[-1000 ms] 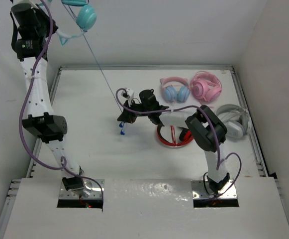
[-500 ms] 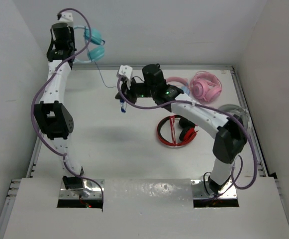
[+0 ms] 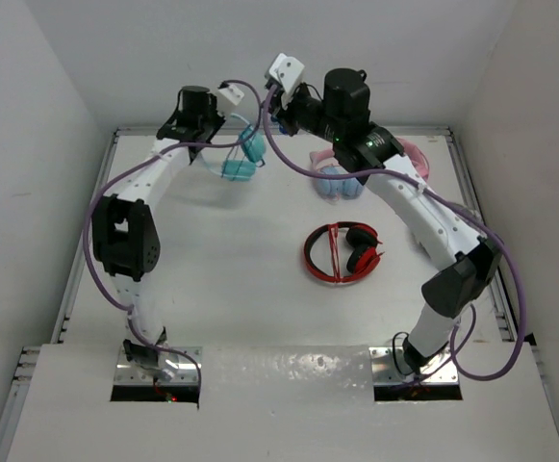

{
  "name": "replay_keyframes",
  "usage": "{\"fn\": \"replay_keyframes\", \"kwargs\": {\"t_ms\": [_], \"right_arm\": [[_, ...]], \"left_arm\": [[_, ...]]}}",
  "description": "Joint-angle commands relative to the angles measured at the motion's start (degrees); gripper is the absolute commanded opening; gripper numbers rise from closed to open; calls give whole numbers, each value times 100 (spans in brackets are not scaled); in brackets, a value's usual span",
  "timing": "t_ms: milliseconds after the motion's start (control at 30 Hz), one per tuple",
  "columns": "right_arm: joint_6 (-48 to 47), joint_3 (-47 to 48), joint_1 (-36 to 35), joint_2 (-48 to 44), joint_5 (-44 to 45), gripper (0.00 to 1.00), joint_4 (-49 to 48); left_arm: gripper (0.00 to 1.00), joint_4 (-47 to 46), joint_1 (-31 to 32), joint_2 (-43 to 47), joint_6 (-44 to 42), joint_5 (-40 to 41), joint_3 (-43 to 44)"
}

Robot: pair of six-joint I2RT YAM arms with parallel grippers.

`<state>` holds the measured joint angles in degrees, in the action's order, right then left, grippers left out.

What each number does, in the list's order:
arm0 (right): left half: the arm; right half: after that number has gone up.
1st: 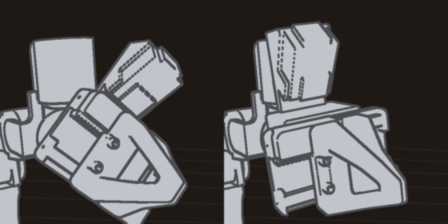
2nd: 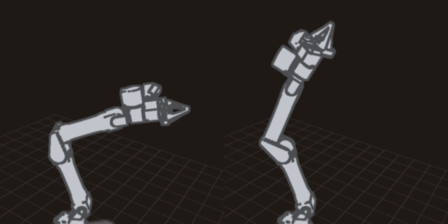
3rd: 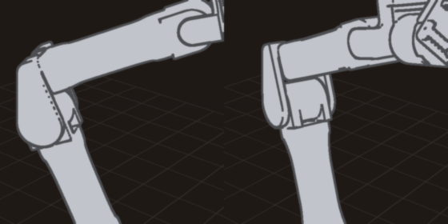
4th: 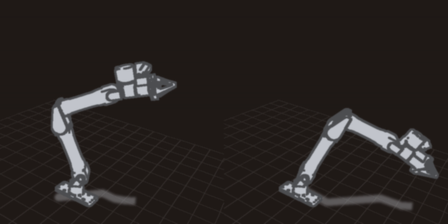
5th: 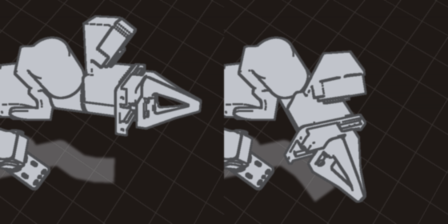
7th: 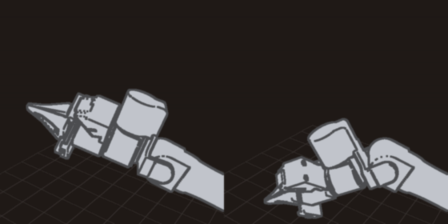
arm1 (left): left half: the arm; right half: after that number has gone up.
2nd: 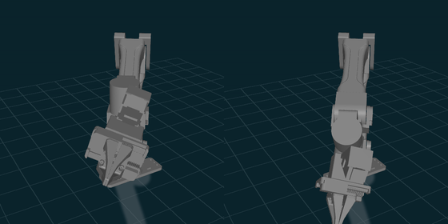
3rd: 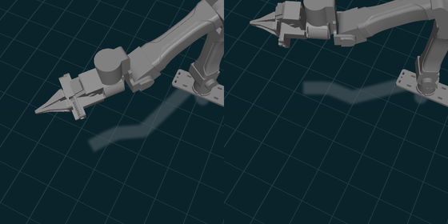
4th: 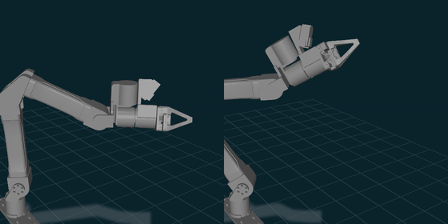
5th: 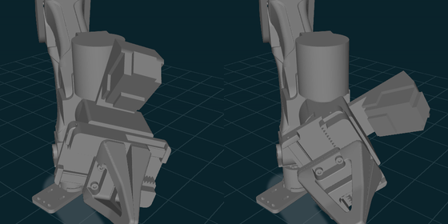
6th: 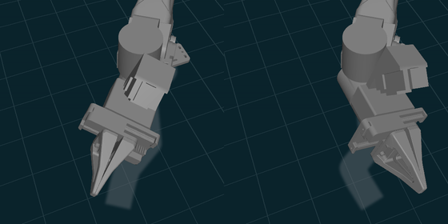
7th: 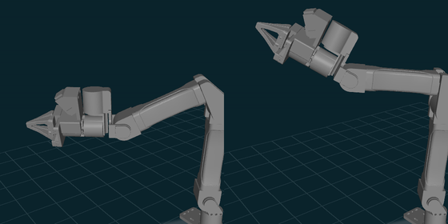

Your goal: Wrap the headphones

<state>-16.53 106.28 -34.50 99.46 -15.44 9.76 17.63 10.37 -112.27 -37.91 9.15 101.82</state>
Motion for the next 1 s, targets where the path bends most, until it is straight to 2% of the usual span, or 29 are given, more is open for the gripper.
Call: {"fn": "replay_keyframes", "kwargs": {"t_ms": [0,100,167,200,233,300,333,367,500,667,833,967], "right_arm": [[-201,437,-39,-67,42,0,-220],[-201,455,-39,-189,-55,0,-343],[-236,289,-39,-278,-204,0,-466],[-219,166,-39,-391,-231,0,-536],[-201,-87,-39,-436,-231,0,-615],[-114,-343,-39,-567,-153,0,-607],[-61,-606,-48,-620,-135,0,-615],[1,-748,-39,-682,-126,0,-668],[491,-1407,-48,-902,-379,0,-1097],[1239,-2347,-39,-867,-679,0,-1555],[1609,-3122,-39,-561,-503,0,-1969],[2057,-3254,-74,-340,-1144,0,-2073]], "left_arm": [[0,-226,44,312,81,-264,434],[0,170,53,144,318,-335,628],[0,616,-69,-75,871,-579,1048],[0,819,-166,-302,1465,-816,1303],[0,1221,-411,-435,1827,-1471,1923],[0,1567,-667,-890,2818,-2220,2603],[0,1768,-790,-1006,3120,-2381,3163],[0,1805,-991,-1095,3358,-2513,3325],[0,1332,-1353,-921,4605,-2803,3169],[0,611,-1705,-700,5687,-3120,3168],[0,321,-1986,-718,6322,-3349,3511],[0,320,-2118,-735,6296,-2701,3809]]}}
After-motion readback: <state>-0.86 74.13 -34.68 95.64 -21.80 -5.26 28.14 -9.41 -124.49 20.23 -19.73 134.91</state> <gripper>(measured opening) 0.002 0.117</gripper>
